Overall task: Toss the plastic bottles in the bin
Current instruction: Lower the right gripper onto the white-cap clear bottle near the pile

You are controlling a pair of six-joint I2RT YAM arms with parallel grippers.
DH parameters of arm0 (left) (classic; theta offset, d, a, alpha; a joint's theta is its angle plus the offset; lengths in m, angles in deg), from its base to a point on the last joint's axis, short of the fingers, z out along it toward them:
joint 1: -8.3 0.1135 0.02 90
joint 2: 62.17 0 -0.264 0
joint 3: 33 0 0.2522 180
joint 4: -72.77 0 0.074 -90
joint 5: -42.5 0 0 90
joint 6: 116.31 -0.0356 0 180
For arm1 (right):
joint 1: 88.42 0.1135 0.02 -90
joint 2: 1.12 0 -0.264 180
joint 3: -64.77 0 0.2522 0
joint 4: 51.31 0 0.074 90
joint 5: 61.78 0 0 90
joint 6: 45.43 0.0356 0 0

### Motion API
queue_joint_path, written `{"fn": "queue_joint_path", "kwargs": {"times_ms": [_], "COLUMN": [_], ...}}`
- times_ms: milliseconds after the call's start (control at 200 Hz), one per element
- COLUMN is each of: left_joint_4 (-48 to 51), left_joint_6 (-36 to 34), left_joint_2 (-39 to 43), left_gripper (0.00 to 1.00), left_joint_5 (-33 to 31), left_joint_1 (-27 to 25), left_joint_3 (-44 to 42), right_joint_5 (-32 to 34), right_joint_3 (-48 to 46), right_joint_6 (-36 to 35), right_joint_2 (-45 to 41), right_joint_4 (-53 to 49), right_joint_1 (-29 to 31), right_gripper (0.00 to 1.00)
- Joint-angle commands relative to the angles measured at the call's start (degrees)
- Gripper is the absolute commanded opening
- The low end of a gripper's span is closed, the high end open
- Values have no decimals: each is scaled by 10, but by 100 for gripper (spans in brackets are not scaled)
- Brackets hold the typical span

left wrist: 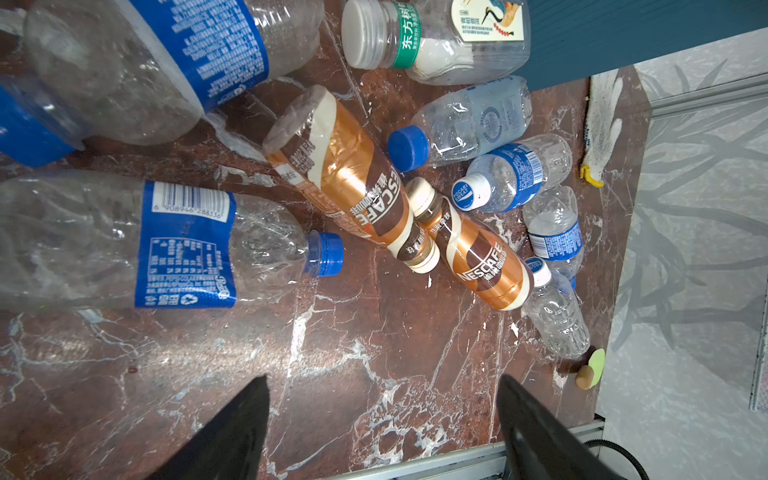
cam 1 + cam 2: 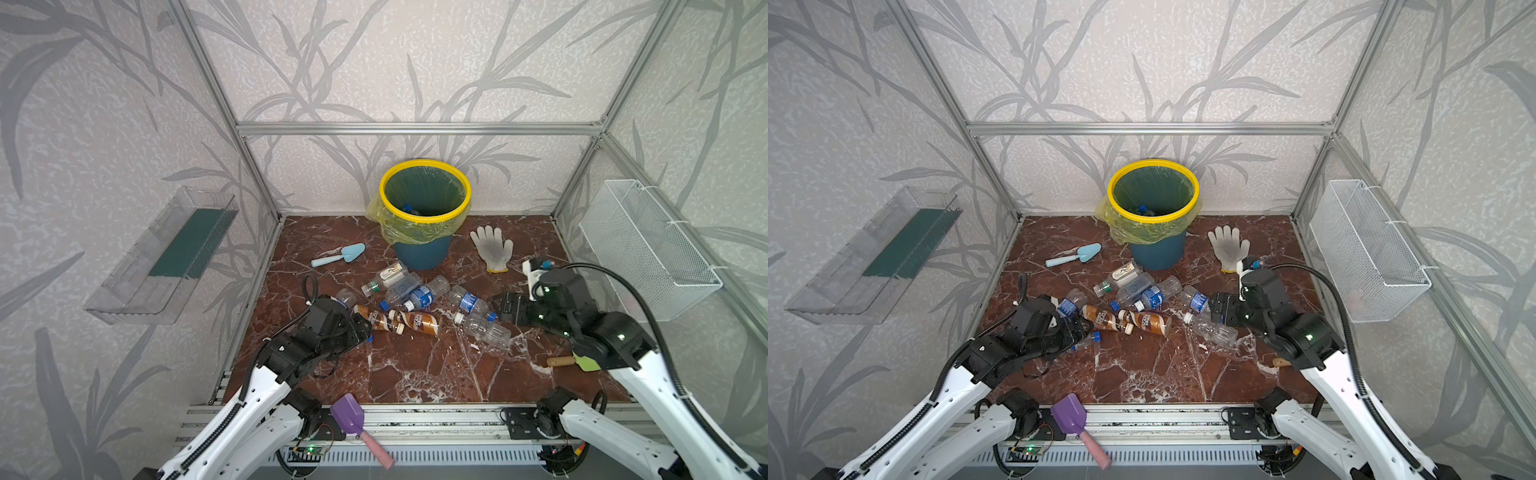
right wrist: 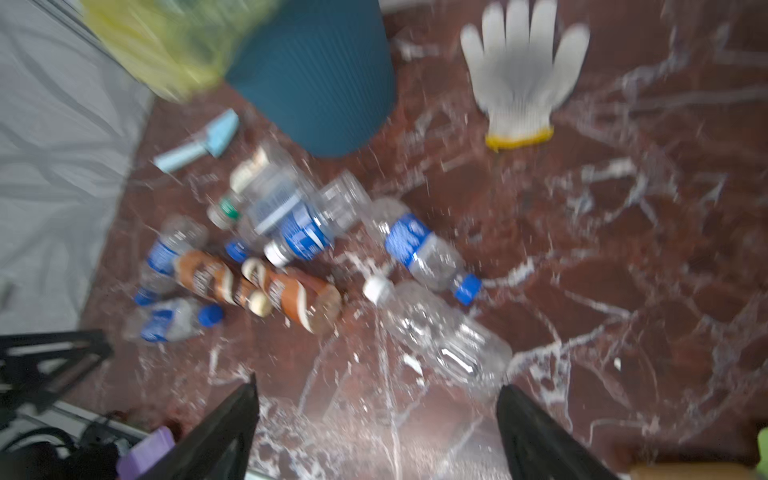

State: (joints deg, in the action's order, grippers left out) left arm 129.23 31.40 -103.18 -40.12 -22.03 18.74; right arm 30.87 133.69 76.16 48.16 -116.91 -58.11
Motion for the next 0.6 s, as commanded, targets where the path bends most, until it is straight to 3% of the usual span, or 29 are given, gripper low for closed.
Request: {"fn": "queue_joint_path", "kwargs": {"times_ms": [0,270,595], "left_joint_4": [6,8,7], "left_joint_6": [5,4,9], "left_joint_2": [-3,-7,1], "left_gripper": [85,85,86], "left_joint_5": [-2,1,1], "left_joint_1": [-2,-2,-2], "left_joint_3": [-7,-9,-20], "right_joint_5": [-16,-19,-26], "right_joint_3": [-69,-95,-89], "right_joint_6": [0,-66,-96], "right_joint_2": [6,69,121], "right_joint_4": [27,64,108], "right_joint_1": [-7,-34,-61], "right_gripper": [90,94,96]}}
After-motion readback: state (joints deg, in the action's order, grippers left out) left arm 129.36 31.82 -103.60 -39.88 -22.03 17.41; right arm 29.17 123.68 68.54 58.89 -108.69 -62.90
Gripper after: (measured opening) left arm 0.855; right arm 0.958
